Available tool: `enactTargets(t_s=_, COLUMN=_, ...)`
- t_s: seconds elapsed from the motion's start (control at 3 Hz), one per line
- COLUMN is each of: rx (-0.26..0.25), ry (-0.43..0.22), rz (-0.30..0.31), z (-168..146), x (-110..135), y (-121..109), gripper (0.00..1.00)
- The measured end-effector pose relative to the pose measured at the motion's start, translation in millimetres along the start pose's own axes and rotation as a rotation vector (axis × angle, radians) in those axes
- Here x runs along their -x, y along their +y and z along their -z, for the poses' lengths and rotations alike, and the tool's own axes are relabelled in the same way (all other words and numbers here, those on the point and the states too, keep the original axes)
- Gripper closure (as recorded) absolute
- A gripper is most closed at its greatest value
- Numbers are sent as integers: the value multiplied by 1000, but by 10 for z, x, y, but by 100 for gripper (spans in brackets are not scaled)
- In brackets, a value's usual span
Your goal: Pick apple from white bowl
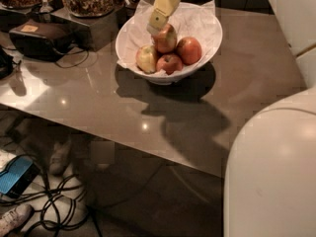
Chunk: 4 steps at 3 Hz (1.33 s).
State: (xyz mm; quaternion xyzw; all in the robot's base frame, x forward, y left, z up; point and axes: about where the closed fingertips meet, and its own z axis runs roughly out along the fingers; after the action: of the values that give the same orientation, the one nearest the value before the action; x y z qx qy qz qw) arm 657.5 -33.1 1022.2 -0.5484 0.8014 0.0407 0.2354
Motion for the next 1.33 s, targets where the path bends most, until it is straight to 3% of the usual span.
enactTargets(t_s=0.67, rx=3, ry=-39, rz=-34, z=-178, x=41, y=-48, gripper=0)
enactTargets(t_s=1.33, rx=-30, ry=14, rz=-56, z=-464, x=11, y=-144, gripper=0)
